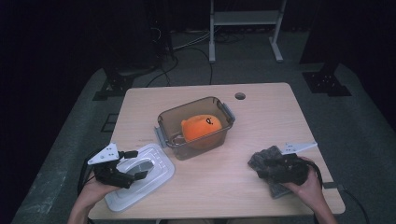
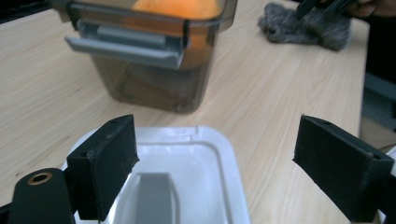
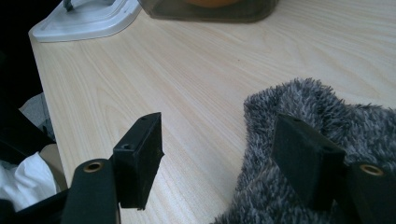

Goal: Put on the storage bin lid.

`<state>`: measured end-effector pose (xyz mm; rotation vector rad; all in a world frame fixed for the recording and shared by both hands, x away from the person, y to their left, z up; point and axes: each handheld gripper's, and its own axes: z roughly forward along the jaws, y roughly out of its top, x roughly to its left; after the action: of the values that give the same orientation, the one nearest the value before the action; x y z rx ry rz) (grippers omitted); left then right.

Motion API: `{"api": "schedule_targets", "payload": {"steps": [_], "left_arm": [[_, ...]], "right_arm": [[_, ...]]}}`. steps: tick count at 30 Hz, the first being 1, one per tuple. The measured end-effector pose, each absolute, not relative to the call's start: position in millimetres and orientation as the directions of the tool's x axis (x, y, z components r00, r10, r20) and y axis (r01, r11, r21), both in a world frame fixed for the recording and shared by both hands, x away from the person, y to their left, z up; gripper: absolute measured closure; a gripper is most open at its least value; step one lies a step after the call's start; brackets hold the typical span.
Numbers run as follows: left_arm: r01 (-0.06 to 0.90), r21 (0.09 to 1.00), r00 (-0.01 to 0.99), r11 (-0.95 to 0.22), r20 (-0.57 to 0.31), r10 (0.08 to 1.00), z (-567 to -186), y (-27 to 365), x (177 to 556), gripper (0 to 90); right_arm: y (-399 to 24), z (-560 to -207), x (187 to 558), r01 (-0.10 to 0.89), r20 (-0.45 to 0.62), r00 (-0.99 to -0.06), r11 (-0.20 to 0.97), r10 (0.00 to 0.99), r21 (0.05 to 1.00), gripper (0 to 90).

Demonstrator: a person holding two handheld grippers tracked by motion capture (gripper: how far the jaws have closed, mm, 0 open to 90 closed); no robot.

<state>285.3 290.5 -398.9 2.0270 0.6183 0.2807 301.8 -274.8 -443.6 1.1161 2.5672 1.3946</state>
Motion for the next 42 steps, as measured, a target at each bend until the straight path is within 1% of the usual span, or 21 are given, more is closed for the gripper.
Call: {"api": "schedule_targets", "payload": {"steps": [2,9,17,19,21,25,29,31,33,38,42], "left_arm": [[0.311,0.855,0.839,-0.414,-0.042,0.543,-401.5,292.3,284.4,12.5],[0.324,0.856,0.826,-0.403,-0.048,0.562,-409.8,300.5,285.9,13.2],[0.353,0.844,0.807,-0.404,-0.056,0.588,-423.5,309.3,289.3,17.0],[0.350,0.843,0.807,-0.408,-0.050,0.589,-427.0,311.4,289.1,21.3],[0.354,0.838,0.803,-0.416,-0.044,0.595,-429.6,312.3,289.2,22.7],[0.354,0.830,0.800,-0.432,-0.029,0.600,-435.2,313.7,289.7,29.3],[0.362,0.821,0.805,-0.442,-0.037,0.592,-440.2,314.8,291.4,35.5],[0.366,0.816,0.804,-0.447,-0.035,0.594,-442.2,314.1,292.2,36.6],[0.365,0.811,0.809,-0.457,-0.033,0.587,-443.7,313.2,292.5,41.0],[0.374,0.802,0.809,-0.466,-0.036,0.587,-446.9,311.4,295.4,44.3],[0.370,0.799,0.809,-0.474,-0.027,0.587,-447.3,311.8,296.7,49.4]], "right_arm": [[-275.0,-443.5,301.6,0.578,0.306,-0.746,0.347,0.592,0.738,32.6],[-275.3,-443.0,300.8,0.578,0.306,-0.745,0.345,0.593,0.739,32.5],[-275.3,-443.2,300.7,0.578,0.306,-0.745,0.347,0.592,0.738,32.6],[-275.2,-443.2,300.6,0.578,0.306,-0.746,0.348,0.592,0.738,32.6],[-275.2,-443.2,300.5,0.577,0.304,-0.747,0.349,0.591,0.738,32.5],[-275.3,-443.3,300.5,0.577,0.305,-0.747,0.349,0.591,0.739,32.5],[-275.2,-443.4,300.3,0.577,0.305,-0.748,0.350,0.590,0.738,32.6],[-275.3,-443.5,300.5,0.577,0.305,-0.747,0.349,0.590,0.738,32.6],[-275.1,-443.5,300.5,0.578,0.306,-0.747,0.349,0.590,0.738,32.5],[-273.6,-443.6,301.0,0.575,0.304,-0.749,0.351,0.589,0.739,32.6],[-272.9,-443.8,301.2,0.576,0.305,-0.751,0.353,0.586,0.737,32.6]]}}
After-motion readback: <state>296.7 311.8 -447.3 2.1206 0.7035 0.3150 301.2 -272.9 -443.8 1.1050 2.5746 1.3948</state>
